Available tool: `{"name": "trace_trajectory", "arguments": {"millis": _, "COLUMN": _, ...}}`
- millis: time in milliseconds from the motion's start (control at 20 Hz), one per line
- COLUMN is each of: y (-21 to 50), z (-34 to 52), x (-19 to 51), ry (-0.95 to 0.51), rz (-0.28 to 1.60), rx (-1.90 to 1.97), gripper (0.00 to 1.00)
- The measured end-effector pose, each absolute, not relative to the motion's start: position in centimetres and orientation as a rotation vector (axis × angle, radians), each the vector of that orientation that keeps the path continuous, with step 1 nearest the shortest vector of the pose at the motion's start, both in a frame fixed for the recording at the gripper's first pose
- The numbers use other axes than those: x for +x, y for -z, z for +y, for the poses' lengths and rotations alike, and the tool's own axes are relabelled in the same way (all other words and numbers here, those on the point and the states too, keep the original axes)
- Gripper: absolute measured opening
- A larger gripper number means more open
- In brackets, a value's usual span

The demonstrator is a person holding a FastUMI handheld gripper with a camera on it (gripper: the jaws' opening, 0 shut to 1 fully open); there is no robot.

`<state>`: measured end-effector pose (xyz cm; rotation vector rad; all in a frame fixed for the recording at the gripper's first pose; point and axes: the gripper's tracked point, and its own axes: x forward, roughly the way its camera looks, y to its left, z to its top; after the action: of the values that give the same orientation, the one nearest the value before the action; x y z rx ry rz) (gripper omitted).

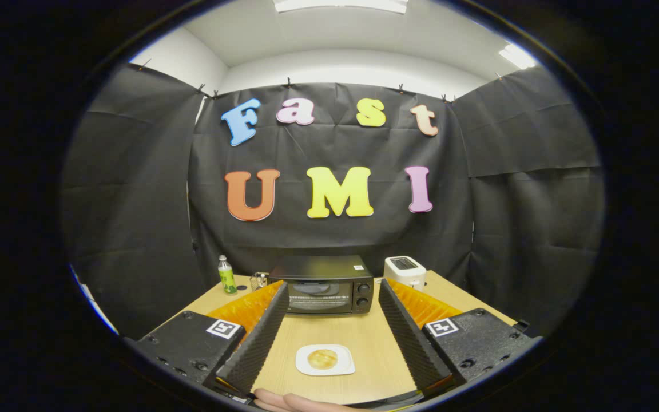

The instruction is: Open the toaster oven, put the food inside, and close the toaster oven door.

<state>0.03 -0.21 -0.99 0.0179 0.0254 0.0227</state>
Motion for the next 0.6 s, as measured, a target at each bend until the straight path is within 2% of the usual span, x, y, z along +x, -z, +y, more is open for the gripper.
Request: {"name": "trace_trajectory", "arguments": {"millis": 600, "y": 0.7, "z": -1.3, "x": 0.1, "ry": -0.002, "rz": 0.017, "rx": 0.007, "gripper": 1.00}}
